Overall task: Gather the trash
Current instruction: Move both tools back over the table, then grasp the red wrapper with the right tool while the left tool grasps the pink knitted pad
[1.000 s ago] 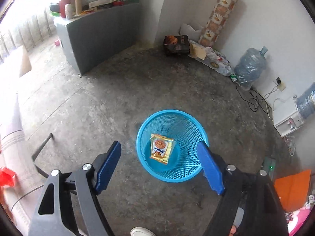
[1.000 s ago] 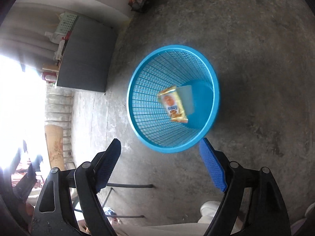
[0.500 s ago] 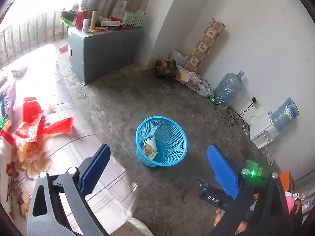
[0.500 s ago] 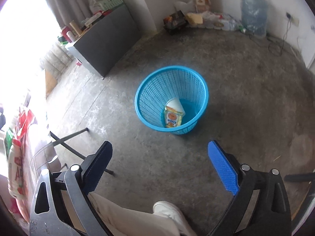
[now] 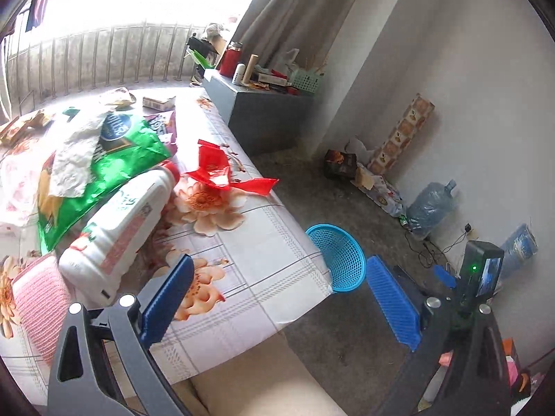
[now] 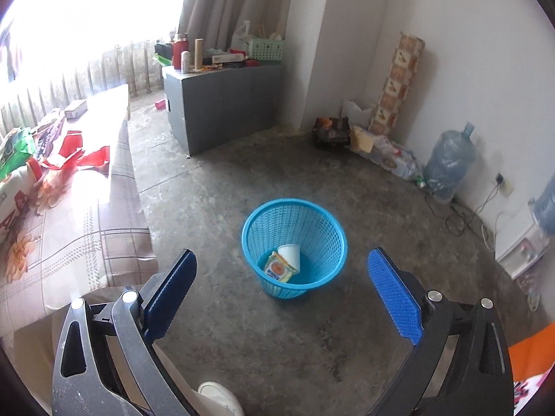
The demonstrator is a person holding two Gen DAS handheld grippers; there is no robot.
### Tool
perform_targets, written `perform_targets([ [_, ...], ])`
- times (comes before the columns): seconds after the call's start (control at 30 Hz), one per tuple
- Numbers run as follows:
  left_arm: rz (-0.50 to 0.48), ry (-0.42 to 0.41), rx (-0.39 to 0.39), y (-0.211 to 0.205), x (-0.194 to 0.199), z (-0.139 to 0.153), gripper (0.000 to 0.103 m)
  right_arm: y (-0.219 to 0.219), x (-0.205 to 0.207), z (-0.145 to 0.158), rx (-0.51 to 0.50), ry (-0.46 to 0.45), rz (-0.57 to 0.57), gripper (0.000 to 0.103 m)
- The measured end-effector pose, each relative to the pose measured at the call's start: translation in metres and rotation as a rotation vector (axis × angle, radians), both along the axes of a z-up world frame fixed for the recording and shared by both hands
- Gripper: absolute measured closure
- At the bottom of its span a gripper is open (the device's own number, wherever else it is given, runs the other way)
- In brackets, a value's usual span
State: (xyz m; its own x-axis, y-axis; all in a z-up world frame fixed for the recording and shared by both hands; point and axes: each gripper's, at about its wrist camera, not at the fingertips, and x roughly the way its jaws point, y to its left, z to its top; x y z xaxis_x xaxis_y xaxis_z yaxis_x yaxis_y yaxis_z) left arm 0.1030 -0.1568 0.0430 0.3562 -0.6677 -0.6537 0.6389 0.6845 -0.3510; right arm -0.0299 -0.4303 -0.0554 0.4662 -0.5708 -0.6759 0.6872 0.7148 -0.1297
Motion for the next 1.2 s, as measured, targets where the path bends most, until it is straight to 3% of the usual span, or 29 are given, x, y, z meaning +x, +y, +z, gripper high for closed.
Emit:
perform_targets([
  [0.23,0.135,-0.015,-0.063,0.073,-0.005,-0.007,0.006,0.015,0.004,0.028,0.076,-0.186,0.205,0.008],
  [0.4,0.199,-0.036,-0.083,0.123,-0.009,-0.017,0.006,0.019,0.035,0.04,0.23,-0.253,0.309,0.008],
  [0.5,0.247,-0.065,-0.049,0.145,-0.008,-0.022,0.006,0.022,0.058,0.042,0.323,-0.274,0.376,0.008],
  [0.67,0.323,-0.126,0.029,0.174,-0.004,-0.034,0.006,0.04,0.101,0.045,0.425,-0.268,0.469,0.014],
  [0.77,0.354,-0.121,0.049,0.185,0.005,-0.043,0.006,0.048,0.127,0.047,0.461,-0.247,0.499,0.018],
  [1.1,0.422,-0.023,-0.004,0.202,0.043,-0.067,0.006,0.046,0.192,0.021,0.594,-0.142,0.499,0.033],
  [1.2,0.414,-0.009,-0.016,0.201,0.048,-0.071,0.01,0.039,0.202,0.014,0.641,-0.133,0.482,0.035],
])
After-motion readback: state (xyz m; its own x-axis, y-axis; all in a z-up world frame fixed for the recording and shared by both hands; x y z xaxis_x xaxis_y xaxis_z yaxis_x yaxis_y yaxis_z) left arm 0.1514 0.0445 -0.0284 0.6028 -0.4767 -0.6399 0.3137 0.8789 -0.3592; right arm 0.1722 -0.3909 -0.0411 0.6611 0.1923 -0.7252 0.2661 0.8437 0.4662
